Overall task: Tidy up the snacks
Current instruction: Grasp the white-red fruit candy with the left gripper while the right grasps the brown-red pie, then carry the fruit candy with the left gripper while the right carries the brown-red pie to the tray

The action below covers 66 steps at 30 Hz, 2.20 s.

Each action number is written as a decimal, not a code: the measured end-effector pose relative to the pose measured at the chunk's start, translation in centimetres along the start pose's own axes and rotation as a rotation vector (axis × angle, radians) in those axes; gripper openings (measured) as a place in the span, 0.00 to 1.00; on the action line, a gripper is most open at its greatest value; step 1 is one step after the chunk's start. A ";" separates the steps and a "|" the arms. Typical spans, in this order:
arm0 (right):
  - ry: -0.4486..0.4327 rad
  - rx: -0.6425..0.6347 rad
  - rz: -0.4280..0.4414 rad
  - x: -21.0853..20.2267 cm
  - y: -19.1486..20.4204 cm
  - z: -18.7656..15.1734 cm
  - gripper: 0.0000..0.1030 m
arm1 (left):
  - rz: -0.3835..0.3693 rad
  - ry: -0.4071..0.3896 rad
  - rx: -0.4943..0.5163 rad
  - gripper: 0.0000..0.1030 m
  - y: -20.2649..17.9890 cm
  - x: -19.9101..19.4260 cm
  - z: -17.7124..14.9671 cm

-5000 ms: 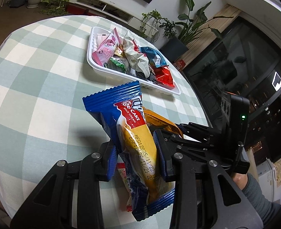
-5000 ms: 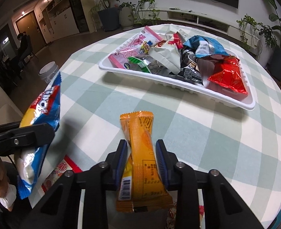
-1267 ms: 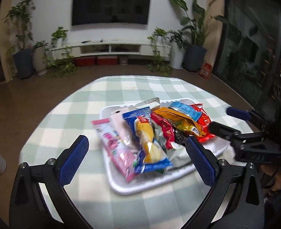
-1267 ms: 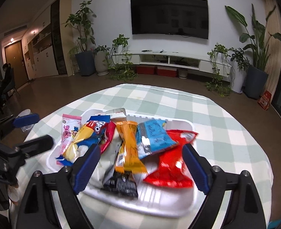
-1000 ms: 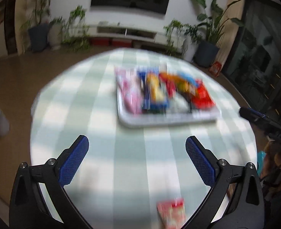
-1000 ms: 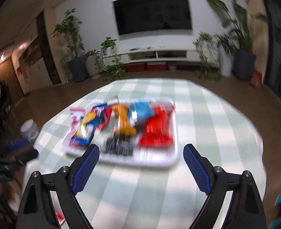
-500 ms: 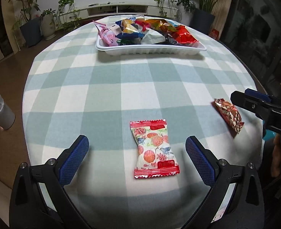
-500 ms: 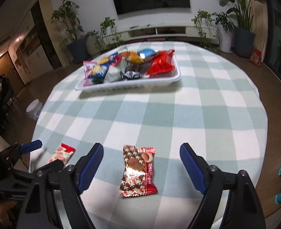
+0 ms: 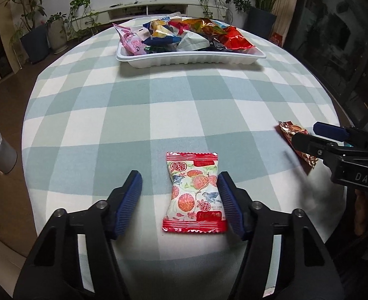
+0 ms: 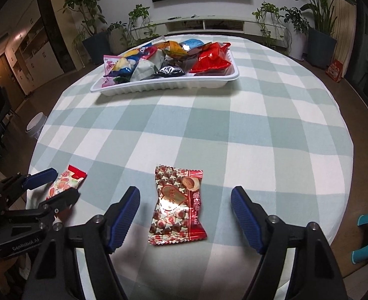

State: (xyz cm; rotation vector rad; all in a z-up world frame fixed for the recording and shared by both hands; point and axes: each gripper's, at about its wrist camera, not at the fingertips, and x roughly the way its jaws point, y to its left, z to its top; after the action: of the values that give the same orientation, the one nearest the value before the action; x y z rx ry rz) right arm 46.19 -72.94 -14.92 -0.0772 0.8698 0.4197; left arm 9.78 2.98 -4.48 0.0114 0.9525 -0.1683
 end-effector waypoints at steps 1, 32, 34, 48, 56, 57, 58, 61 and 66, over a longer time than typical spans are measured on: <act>0.001 0.002 0.000 0.0 0.0 0.0 0.75 | 0.000 -0.002 -0.001 0.50 0.1 0.0 0.0; 0.031 -0.087 -0.052 0.9 1.4 -0.5 0.37 | -0.022 -0.019 0.027 0.31 0.1 -0.2 -0.1; 0.030 -0.079 -0.042 0.8 1.3 -0.5 0.35 | -0.038 -0.024 0.018 0.31 0.3 -0.3 -0.1; -0.054 0.000 0.039 -1.0 0.2 0.3 0.32 | -0.132 -0.100 -0.066 0.31 1.4 -2.6 0.8; -0.079 0.109 0.110 -2.0 -1.8 2.0 0.32 | -0.128 -0.190 -0.094 0.31 3.7 -5.5 5.2; -0.091 0.115 0.109 -2.3 -2.1 2.7 0.32 | -0.129 -0.204 -0.097 0.31 3.9 -5.8 6.0; -0.107 0.124 0.111 -2.7 -2.5 3.5 0.32 | -0.131 -0.220 -0.097 0.31 4.2 -6.2 7.0; -0.156 0.136 0.103 -3.7 -3.4 6.1 0.32 | -0.133 -0.255 -0.088 0.31 4.6 -6.6 10.1; -0.274 0.115 0.081 -4.9 -3.6 12.7 0.32 | -0.108 -0.309 -0.099 0.31 6.4 -6.3 15.9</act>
State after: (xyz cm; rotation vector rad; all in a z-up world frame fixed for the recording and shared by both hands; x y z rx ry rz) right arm 54.04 -74.88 -3.38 0.1194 0.6260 0.4431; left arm 20.05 8.87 9.52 -0.1541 0.6524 -0.2156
